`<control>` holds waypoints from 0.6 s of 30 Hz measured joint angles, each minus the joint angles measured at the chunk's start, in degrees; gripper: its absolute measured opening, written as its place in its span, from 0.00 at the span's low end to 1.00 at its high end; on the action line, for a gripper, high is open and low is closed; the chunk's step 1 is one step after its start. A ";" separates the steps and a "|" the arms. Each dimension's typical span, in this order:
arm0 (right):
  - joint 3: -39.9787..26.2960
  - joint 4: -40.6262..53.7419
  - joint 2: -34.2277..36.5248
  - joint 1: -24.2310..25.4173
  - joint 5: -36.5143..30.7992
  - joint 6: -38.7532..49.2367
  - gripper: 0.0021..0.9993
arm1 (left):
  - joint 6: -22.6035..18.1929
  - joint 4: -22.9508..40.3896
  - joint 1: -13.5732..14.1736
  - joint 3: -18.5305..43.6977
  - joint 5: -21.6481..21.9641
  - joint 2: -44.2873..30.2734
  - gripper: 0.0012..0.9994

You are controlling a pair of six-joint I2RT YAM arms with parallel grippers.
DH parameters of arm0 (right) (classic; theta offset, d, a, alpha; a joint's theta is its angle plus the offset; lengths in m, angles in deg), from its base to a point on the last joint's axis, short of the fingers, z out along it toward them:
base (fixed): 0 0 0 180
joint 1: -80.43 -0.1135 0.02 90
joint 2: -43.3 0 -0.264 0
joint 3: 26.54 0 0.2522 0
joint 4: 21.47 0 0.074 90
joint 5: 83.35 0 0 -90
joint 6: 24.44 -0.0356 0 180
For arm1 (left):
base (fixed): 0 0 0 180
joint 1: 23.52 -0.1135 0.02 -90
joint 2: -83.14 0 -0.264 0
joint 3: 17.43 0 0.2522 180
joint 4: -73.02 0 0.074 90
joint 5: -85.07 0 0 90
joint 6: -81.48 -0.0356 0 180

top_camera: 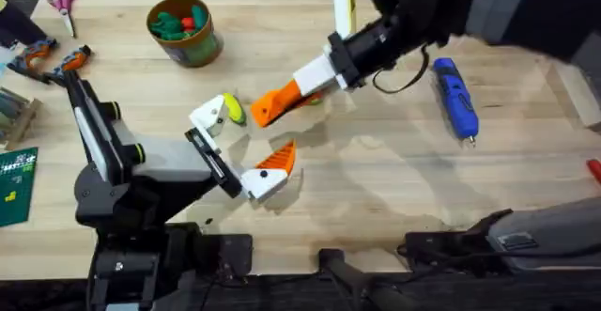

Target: Pick up the gripper from the table and insert it into the empty holder that is missing its gripper. Then pick up a screw, insert it into the mounting hole, and use the screwdriver to tighten it. Finally, clean up the table by picking up the vegetable and placing it into the bucket.

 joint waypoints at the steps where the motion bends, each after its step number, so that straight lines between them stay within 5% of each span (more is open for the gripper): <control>1: 1.33 -2.57 0.00 0.00 1.45 -0.18 0.01 | -0.02 0.02 0.00 0.00 -0.12 0.00 0.99; 10: 7.47 -21.60 2.74 0.00 15.37 -9.02 0.01 | -0.02 0.28 0.00 0.00 -1.87 0.01 0.99; 18: 7.56 -21.62 7.86 -0.21 19.76 -10.42 0.01 | -0.02 0.31 0.00 0.00 -2.11 -0.01 0.99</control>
